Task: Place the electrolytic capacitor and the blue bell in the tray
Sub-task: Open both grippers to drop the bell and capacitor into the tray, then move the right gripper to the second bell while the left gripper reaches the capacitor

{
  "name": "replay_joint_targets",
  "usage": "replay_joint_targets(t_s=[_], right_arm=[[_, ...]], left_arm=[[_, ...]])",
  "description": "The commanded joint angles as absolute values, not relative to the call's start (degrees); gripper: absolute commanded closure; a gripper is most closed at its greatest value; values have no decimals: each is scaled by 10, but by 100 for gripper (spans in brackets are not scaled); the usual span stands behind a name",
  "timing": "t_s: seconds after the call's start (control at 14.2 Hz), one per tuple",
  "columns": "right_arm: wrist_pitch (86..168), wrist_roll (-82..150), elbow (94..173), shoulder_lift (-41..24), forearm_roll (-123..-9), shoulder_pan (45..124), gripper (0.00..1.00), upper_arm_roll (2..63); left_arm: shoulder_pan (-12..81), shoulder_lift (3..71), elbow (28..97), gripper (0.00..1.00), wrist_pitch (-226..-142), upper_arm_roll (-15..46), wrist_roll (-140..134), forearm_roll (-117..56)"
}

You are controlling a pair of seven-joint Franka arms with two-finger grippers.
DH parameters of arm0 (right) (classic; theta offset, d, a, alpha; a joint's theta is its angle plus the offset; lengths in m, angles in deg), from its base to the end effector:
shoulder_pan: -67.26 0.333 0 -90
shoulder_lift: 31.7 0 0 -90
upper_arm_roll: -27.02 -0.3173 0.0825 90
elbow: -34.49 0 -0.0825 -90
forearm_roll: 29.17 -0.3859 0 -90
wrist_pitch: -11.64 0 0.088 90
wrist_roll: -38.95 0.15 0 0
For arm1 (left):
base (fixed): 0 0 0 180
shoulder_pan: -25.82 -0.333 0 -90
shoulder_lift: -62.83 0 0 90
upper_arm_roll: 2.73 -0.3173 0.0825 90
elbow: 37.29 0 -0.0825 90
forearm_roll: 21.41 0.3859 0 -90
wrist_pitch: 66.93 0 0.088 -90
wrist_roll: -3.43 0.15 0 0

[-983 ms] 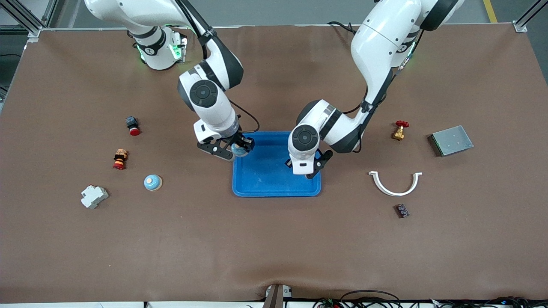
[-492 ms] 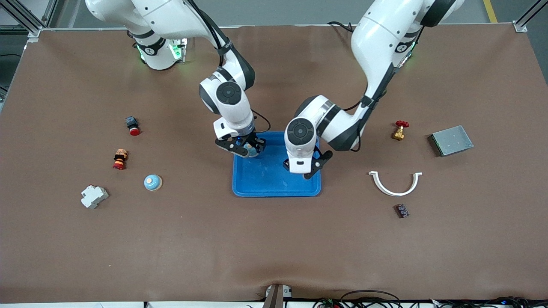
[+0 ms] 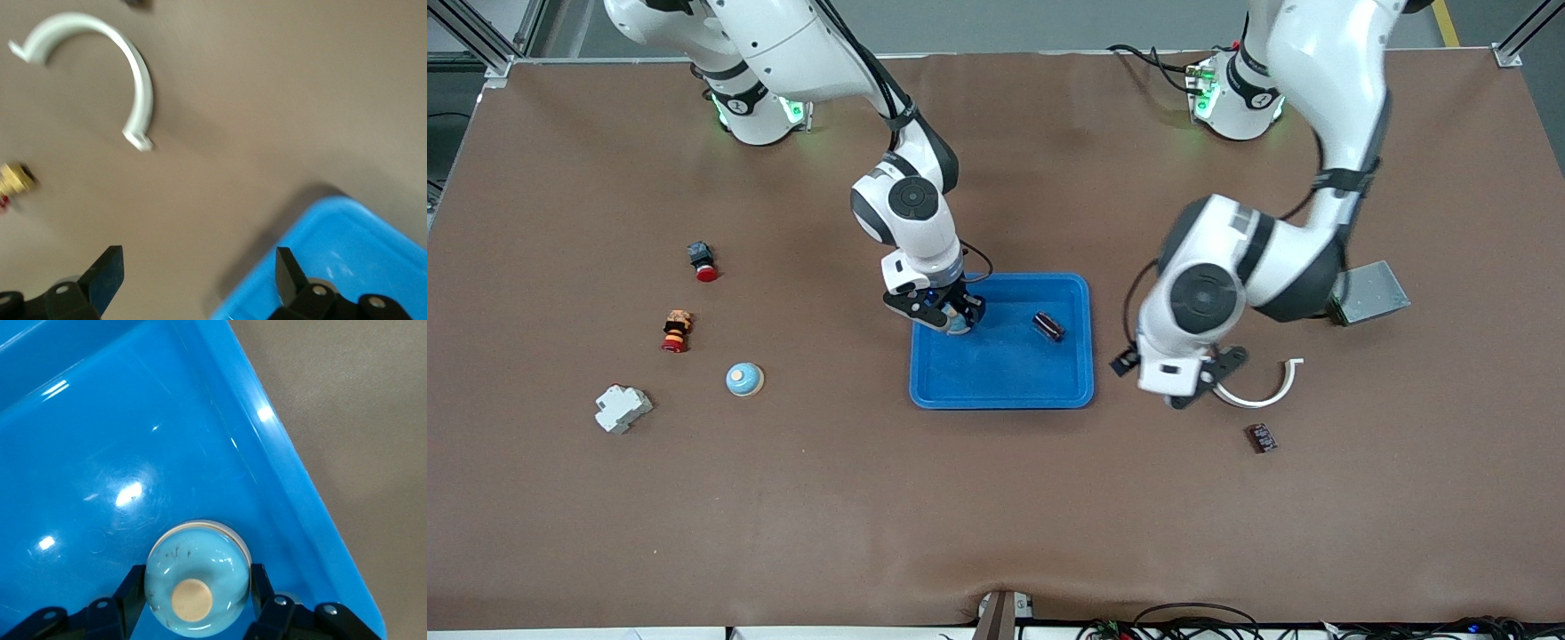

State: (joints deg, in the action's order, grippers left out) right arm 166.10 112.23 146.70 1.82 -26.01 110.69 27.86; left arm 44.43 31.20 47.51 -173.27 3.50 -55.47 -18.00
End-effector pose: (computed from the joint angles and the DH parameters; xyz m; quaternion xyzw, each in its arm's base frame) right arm 0.4700 0.4332 0.1446 -0.9678 0.2392 -0.0554 0.0550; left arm 0.6232 -0.2707 0.3005 -0.9541 -0.2867 0.0651 0.0566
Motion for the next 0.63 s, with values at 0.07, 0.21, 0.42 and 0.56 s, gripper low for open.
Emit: replay_joint_targets(t_s=[0.07,0.21,0.42,0.56], right_arm=[[1666,1140,1449,35,-252,1105,1,283],[1661,1136,1444,32,-252,1105,0,283],[1585,1118,1417,5,-252,1089,0,284],[1473,1058,1375,-17,-252,1066,0,283]], left_arm=[[365,333,486,0,-1731,40,-419,-170],[334,332,486,0,-1749,40,-358,-157],[293,318,486,0,-1799,40,-298,-126],[274,305,486,0,-1822,40,-271,-127]])
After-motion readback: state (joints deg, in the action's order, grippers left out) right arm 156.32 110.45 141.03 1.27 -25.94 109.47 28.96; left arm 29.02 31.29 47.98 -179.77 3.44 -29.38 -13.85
